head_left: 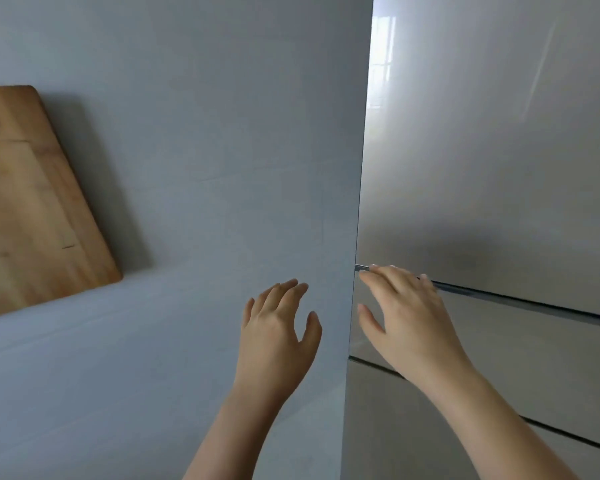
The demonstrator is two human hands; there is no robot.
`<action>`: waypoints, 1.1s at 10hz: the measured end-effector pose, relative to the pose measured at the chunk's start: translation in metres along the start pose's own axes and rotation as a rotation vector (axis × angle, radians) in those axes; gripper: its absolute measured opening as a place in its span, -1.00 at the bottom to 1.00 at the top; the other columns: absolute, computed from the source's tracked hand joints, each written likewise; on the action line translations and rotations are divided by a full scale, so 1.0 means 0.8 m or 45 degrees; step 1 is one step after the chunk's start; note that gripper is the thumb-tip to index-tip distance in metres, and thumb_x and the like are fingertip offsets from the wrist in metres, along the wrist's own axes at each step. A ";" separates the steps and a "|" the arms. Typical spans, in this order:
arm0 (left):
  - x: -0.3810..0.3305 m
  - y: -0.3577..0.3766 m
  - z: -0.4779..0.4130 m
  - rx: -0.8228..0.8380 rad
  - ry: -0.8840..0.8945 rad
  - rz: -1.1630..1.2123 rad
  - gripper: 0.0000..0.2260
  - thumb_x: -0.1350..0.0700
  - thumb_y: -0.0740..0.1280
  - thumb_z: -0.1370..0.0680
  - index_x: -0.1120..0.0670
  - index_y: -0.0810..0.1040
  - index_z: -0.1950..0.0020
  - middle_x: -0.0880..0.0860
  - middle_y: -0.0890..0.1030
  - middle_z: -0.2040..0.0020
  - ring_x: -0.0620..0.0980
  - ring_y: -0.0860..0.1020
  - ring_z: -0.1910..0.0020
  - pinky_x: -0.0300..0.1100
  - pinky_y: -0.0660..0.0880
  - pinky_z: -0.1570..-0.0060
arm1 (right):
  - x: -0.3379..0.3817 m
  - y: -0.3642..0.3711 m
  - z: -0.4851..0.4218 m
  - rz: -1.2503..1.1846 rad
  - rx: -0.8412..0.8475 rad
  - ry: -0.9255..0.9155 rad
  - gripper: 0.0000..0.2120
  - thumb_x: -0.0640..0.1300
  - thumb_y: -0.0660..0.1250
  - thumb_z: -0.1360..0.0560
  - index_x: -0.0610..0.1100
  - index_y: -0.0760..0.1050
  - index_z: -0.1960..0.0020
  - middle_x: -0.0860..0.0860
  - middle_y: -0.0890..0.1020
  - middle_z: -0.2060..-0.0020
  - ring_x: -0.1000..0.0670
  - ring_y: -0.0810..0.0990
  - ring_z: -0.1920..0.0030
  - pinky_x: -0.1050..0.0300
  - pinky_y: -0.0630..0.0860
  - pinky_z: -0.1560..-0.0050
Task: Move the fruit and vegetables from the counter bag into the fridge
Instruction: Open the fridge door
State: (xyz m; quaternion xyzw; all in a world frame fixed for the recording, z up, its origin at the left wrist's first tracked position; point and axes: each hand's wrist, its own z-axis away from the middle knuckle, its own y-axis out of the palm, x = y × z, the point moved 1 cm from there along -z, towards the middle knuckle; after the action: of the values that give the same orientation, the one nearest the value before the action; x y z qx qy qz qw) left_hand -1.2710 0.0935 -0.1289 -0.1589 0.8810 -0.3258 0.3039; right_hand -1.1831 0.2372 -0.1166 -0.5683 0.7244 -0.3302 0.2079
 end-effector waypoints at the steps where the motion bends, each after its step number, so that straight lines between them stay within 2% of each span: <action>1: 0.010 0.032 -0.048 0.096 -0.028 0.274 -0.67 0.09 0.27 -0.49 0.11 0.51 -0.23 0.02 0.55 -0.20 0.02 0.48 -0.21 -0.06 0.37 -0.24 | -0.013 0.019 -0.020 0.074 -0.009 0.079 -0.63 -0.17 0.50 -0.28 -0.20 0.56 -0.07 -0.13 0.64 -0.01 -0.20 0.60 -0.06 -0.30 0.45 -0.03; 2: 0.021 0.060 -0.100 0.216 -0.040 0.481 -0.68 0.13 0.29 -0.53 0.06 0.45 -0.29 -0.08 0.49 -0.21 -0.17 0.40 -0.21 -0.54 0.20 -0.15 | -0.025 0.039 -0.043 0.162 -0.042 0.153 -0.65 -0.16 0.48 -0.30 -0.20 0.56 -0.06 -0.13 0.64 -0.01 -0.19 0.60 -0.07 -0.30 0.46 -0.02; 3: 0.028 0.087 -0.150 0.308 -0.042 0.658 -0.68 0.12 0.29 -0.53 0.03 0.44 -0.29 -0.10 0.48 -0.23 -0.25 0.37 -0.18 -0.70 0.15 0.01 | -0.035 0.051 -0.071 0.228 -0.092 0.244 -0.68 -0.11 0.33 -0.33 -0.20 0.57 -0.05 -0.12 0.64 -0.01 -0.18 0.60 -0.06 -0.29 0.47 -0.01; 4: 0.037 0.122 -0.201 0.424 -0.005 0.788 -0.67 0.09 0.29 -0.53 0.01 0.42 -0.30 -0.09 0.47 -0.27 -0.17 0.39 -0.25 -0.47 0.25 -0.10 | -0.042 0.068 -0.100 0.303 -0.116 0.329 -0.65 -0.09 0.29 -0.32 -0.20 0.57 -0.06 -0.12 0.64 -0.01 -0.18 0.60 -0.06 -0.29 0.47 -0.01; 6: 0.033 0.176 -0.265 0.571 -0.076 1.100 -0.68 0.06 0.31 -0.53 0.00 0.45 -0.28 -0.09 0.51 -0.22 -0.14 0.45 -0.22 -0.28 0.34 -0.16 | -0.053 0.082 -0.122 0.385 -0.134 0.474 -0.64 -0.07 0.27 -0.34 -0.18 0.57 -0.08 -0.10 0.64 -0.03 -0.17 0.60 -0.07 -0.26 0.47 -0.03; 7: 0.027 0.194 -0.280 0.616 -0.104 1.211 -0.71 0.06 0.32 -0.52 0.00 0.47 -0.23 -0.09 0.55 -0.16 -0.13 0.49 -0.16 -0.20 0.42 -0.17 | -0.062 0.083 -0.130 0.392 -0.121 0.512 -0.59 0.00 0.12 -0.39 -0.17 0.56 -0.10 -0.09 0.63 -0.05 -0.16 0.59 -0.09 -0.25 0.46 -0.05; 9: 0.019 0.210 -0.296 0.561 -0.144 1.378 -0.77 0.11 0.35 -0.50 0.06 0.53 -0.15 -0.06 0.62 0.03 -0.09 0.57 0.00 -0.25 0.50 0.01 | -0.071 0.084 -0.140 0.369 -0.143 0.536 -0.57 0.01 0.10 -0.40 -0.17 0.54 -0.13 -0.10 0.62 -0.07 -0.16 0.57 -0.12 -0.26 0.46 -0.08; 10: 0.021 0.213 -0.296 0.558 -0.176 1.420 -0.74 0.12 0.38 -0.48 0.10 0.54 -0.15 -0.17 0.62 0.19 -0.15 0.56 0.08 -0.20 0.50 -0.02 | -0.074 0.087 -0.138 0.368 -0.117 0.544 -0.56 0.01 0.10 -0.41 -0.18 0.54 -0.13 -0.10 0.62 -0.07 -0.15 0.57 -0.11 -0.24 0.48 -0.08; 11: 0.022 0.216 -0.296 0.562 -0.209 1.453 -0.73 0.15 0.39 -0.47 0.14 0.53 -0.16 -0.30 0.57 0.36 -0.32 0.52 0.23 -0.25 0.47 -0.01 | -0.077 0.092 -0.135 0.345 -0.088 0.551 -0.56 0.01 0.10 -0.41 -0.19 0.54 -0.13 -0.11 0.62 -0.07 -0.16 0.57 -0.11 -0.23 0.49 -0.06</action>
State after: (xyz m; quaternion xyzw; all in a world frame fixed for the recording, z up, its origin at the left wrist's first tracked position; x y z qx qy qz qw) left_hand -1.4503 0.3257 -0.1096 0.3796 0.7128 -0.2732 0.5227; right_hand -1.2906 0.3325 -0.0988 -0.3891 0.8324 -0.3882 0.0708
